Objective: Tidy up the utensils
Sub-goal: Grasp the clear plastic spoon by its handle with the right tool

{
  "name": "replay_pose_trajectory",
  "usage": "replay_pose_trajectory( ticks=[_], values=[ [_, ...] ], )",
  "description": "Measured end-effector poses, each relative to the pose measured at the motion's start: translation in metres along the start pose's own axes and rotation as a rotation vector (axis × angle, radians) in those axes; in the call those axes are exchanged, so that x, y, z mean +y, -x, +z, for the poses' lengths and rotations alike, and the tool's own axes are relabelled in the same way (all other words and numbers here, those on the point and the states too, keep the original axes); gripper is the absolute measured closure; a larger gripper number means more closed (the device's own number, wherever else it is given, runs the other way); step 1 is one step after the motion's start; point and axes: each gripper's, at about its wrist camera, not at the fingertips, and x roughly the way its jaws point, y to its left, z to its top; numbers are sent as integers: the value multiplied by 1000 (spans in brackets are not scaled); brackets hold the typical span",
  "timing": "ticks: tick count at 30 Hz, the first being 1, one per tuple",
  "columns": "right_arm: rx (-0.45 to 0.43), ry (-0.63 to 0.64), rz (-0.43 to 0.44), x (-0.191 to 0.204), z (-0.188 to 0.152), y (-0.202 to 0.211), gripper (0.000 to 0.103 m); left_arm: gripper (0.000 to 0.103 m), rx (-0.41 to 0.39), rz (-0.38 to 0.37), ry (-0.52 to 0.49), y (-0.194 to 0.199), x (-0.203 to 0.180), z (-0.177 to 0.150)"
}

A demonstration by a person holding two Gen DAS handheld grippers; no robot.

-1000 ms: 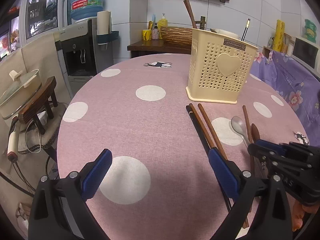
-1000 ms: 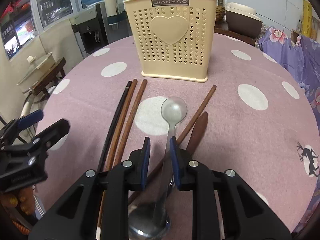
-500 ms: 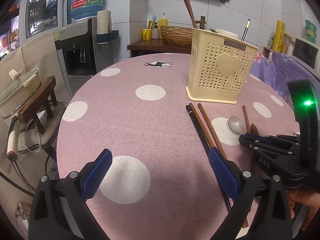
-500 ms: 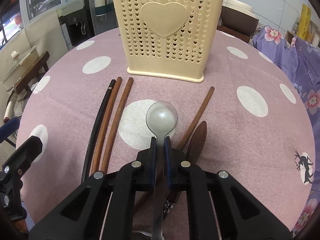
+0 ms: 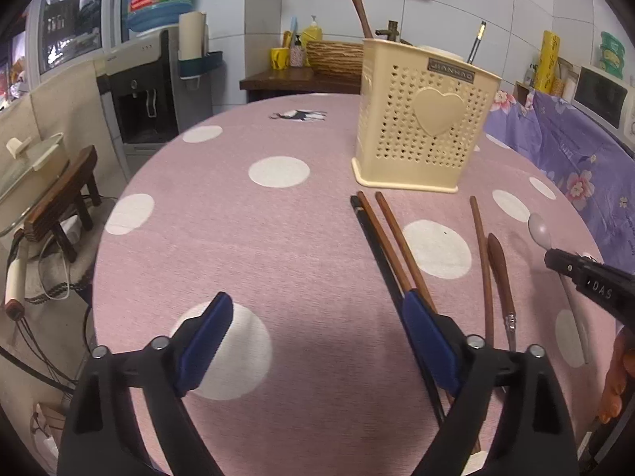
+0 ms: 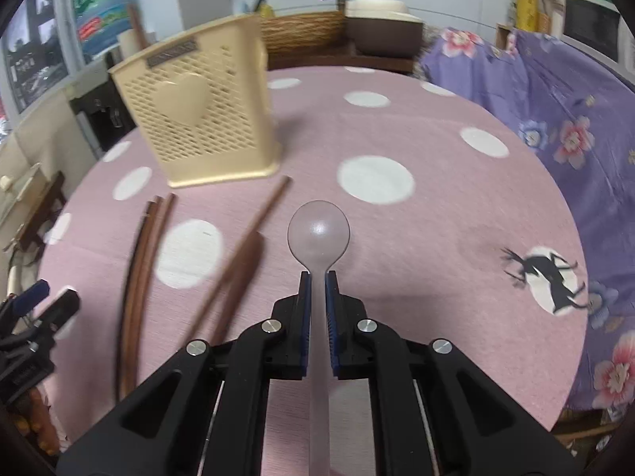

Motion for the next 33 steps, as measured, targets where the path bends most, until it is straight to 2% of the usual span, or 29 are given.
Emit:
replay_pose_trajectory(
  ticks=[7, 12, 16, 19, 23, 29, 33],
  values=[
    [17, -29, -10, -11, -14, -11, 95, 45, 60, -39, -35, -13, -19, -3],
    [-4, -8, -24, -9, -18, -9, 93, 48, 68, -31, -60, -19, -28, -4],
    [-11, -13, -24, -9, -18, -8, 82, 49, 83, -23, -78, -25, -34, -7],
    [-21, -17, -25, -11, -18, -5, 81, 51, 82, -19, -92, -25, -35, -10],
    [-32, -38, -17, -18, -17, 2, 73, 52, 83, 10, -110, -22, -29, -9],
    [-22, -64, 14, -27, -17, 7, 68, 52, 95, -28, -21, -16, 0, -3],
    [-3, -51, 34, -24, -15, 5, 68, 51, 84, -6, 1, -18, 6, 10]
  ],
)
